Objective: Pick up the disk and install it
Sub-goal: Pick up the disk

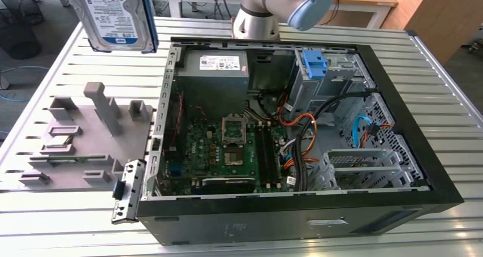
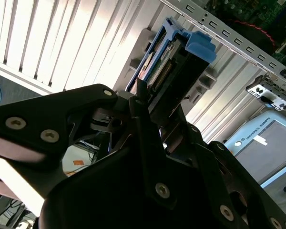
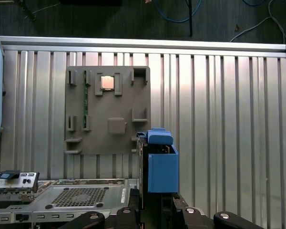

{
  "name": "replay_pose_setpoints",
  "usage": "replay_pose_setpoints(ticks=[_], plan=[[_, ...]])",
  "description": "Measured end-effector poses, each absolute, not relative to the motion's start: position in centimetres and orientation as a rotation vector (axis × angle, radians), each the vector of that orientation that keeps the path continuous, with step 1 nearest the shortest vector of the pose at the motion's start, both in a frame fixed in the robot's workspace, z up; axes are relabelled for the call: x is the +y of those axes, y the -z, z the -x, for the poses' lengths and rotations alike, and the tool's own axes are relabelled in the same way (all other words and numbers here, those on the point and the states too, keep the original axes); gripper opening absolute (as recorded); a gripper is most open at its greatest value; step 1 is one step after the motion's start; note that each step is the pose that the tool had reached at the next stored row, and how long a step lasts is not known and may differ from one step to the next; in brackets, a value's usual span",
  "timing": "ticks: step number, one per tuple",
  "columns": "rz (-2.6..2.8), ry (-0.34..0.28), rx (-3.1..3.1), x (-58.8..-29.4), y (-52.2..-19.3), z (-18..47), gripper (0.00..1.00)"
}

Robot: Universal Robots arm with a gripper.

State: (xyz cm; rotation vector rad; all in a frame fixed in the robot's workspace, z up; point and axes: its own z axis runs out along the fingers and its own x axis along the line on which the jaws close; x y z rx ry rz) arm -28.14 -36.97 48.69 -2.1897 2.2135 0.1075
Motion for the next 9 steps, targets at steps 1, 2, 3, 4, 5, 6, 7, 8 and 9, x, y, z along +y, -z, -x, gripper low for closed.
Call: replay_pose_setpoints(ticks=[1, 2, 3, 4, 5, 6, 7, 8, 9], plan=[[2.190, -0.108, 2.214, -37.0, -48.7, 27.9, 0.35], [2.190, -0.107, 2.214, -37.0, -48.7, 27.7, 0.35], [2.189, -0.107, 2.214, -37.0, -48.7, 27.4, 0.35], [2.189, -0.108, 2.214, -37.0, -48.7, 27.2, 0.35], [2.189, -0.108, 2.214, -37.0, -48.7, 27.0, 0.35], [2.189, -0.108, 2.214, -37.0, -48.7, 26.8, 0.35], [2.189, -0.107, 2.214, -37.0, -48.7, 26.5, 0.35], [2.189, -0.108, 2.214, -37.0, -48.7, 26.3, 0.35], [2.189, -0.107, 2.214, -37.0, -48.7, 26.1, 0.35]])
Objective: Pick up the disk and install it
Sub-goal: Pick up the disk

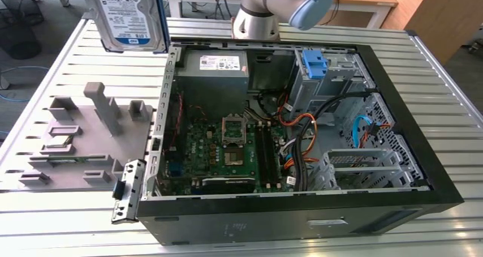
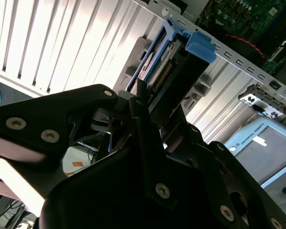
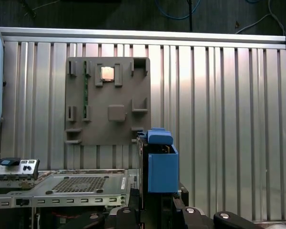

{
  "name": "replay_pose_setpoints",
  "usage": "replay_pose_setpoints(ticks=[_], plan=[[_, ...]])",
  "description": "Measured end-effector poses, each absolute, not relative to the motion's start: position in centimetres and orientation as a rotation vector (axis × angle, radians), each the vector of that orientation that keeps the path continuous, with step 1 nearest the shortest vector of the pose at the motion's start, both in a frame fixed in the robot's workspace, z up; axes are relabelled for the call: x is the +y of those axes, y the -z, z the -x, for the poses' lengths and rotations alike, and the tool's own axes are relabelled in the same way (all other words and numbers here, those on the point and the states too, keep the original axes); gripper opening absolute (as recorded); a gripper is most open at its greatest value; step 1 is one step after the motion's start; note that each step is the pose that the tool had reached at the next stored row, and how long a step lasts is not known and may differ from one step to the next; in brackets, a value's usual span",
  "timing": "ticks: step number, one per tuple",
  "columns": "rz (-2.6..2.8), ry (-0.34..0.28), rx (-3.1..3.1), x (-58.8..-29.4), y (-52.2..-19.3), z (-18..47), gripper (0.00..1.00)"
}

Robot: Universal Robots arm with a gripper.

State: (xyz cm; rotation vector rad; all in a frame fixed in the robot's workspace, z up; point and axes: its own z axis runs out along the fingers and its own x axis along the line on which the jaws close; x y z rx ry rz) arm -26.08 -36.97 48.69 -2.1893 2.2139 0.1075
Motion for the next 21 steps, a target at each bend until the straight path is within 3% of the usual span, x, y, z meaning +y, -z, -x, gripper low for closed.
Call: replay_pose_setpoints(ticks=[21], plan=[[2.189, -0.108, 2.214, -37.0, -48.7, 21.0, 0.35]])
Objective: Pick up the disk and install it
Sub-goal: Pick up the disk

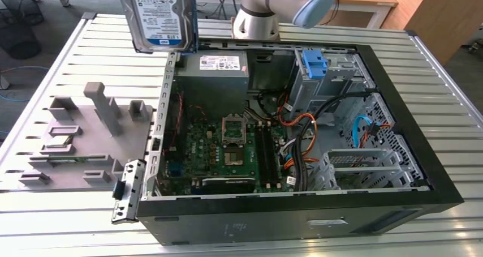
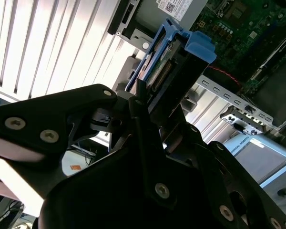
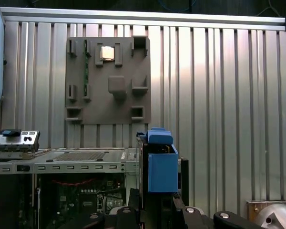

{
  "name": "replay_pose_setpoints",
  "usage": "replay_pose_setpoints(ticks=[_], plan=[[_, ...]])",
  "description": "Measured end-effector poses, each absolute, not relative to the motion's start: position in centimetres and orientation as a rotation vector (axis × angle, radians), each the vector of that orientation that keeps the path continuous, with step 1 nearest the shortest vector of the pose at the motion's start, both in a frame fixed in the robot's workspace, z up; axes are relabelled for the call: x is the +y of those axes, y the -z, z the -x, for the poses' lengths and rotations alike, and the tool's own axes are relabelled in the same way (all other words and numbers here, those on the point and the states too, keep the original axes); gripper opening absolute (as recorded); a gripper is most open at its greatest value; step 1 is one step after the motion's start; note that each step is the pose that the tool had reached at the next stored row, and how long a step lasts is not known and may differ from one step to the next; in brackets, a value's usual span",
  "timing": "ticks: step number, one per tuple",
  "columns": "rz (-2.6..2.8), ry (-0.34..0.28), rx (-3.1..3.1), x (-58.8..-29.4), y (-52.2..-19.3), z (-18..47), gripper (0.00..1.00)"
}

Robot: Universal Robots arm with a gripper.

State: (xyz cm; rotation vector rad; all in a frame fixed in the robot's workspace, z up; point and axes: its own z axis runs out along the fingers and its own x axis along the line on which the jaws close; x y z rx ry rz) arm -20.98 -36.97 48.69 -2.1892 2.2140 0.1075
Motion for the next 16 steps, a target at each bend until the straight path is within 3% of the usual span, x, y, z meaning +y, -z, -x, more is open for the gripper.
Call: replay_pose_setpoints(ticks=[16], plan=[[2.189, -0.108, 2.214, -37.0, -48.7, 17.0, 0.35]])
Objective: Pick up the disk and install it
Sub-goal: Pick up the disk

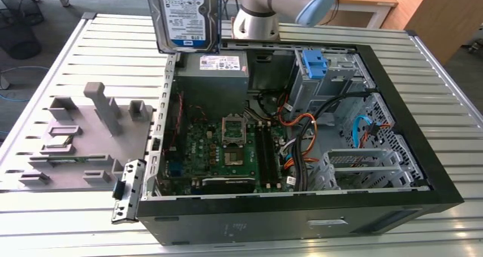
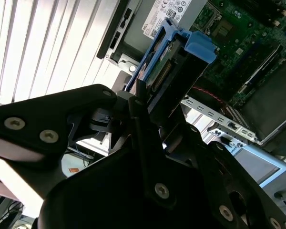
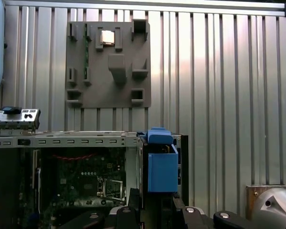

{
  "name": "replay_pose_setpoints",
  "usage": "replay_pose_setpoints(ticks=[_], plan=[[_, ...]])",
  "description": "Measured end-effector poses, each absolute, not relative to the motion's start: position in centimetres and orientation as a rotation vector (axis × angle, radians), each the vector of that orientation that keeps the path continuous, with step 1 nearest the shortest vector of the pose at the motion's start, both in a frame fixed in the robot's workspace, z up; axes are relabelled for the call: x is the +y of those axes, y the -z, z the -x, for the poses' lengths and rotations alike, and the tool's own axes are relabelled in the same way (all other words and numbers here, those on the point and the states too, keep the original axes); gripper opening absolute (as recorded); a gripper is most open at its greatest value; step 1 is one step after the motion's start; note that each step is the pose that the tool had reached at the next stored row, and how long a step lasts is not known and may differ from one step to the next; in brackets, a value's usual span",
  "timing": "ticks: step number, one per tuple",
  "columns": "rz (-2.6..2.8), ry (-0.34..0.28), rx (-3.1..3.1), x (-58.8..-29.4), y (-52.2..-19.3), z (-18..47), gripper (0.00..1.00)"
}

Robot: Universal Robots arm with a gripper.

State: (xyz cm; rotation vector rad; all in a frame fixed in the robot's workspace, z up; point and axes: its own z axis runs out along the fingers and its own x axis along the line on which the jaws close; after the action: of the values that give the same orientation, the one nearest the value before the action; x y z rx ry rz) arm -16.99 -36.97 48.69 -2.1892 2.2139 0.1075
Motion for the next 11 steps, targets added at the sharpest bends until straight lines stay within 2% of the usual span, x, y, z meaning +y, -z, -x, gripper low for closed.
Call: replay_pose_setpoints(ticks=[11], plan=[[2.189, -0.108, 2.214, -37.0, -48.7, 13.7, 0.35]])
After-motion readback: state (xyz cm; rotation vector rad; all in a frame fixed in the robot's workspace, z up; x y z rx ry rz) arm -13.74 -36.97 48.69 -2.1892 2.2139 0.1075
